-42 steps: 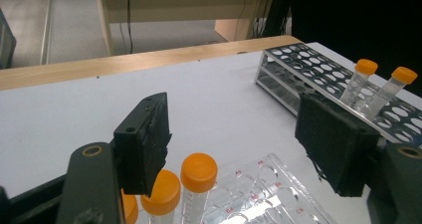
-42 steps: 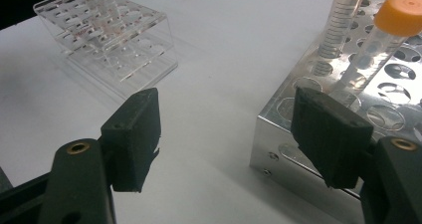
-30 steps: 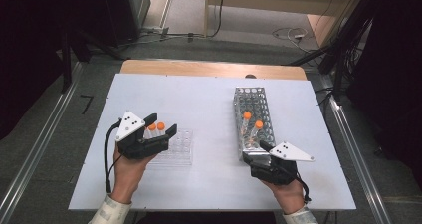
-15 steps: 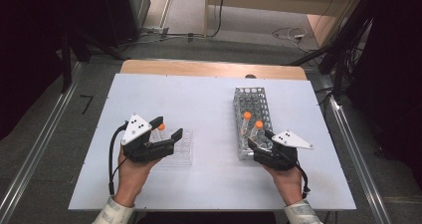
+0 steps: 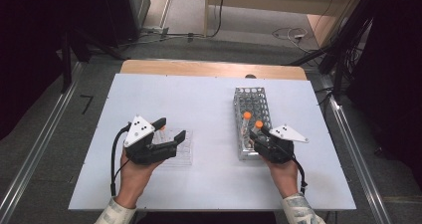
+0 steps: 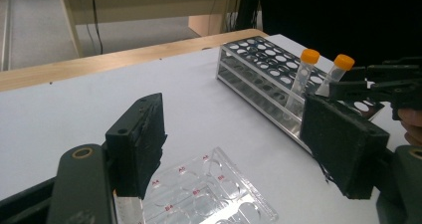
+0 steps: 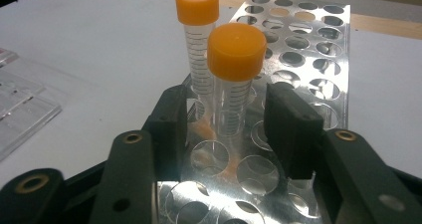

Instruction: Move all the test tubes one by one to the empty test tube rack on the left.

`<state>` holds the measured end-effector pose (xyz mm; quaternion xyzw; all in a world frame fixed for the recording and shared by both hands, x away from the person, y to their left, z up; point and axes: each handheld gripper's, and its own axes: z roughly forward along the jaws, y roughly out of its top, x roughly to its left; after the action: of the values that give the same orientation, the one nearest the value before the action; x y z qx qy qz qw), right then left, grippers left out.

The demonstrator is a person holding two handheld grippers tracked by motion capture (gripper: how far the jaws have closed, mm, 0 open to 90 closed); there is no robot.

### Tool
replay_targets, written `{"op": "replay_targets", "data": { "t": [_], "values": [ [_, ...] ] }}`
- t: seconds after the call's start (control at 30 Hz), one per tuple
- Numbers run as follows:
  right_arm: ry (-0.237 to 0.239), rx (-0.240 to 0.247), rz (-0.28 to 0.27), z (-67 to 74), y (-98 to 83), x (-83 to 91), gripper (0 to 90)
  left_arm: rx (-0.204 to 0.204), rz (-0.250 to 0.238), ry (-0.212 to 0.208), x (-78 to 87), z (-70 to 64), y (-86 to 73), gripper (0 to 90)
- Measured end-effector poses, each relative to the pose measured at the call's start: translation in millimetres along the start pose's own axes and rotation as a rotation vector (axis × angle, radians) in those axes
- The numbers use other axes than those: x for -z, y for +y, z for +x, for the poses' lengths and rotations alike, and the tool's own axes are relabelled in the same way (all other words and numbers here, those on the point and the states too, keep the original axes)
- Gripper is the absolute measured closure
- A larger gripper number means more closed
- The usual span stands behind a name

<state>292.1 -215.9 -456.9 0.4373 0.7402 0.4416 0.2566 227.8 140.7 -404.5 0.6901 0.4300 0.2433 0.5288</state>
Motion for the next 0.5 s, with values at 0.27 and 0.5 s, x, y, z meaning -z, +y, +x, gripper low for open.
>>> {"op": "replay_targets", "data": {
  "t": [0.27, 0.5],
  "values": [
    [-0.012, -0.002, 0.006, 0.4, 0.3, -7.1, 63.9, 0.0, 0.001, -0.001, 0.1, -0.1, -0.3, 25.5],
    [-0.019, 0.011, -0.003, 1.9, 0.3, -6.5, 70.8, -0.001, 0.004, -0.003, -0.1, -0.3, -0.7, 25.5]
  ]
}}
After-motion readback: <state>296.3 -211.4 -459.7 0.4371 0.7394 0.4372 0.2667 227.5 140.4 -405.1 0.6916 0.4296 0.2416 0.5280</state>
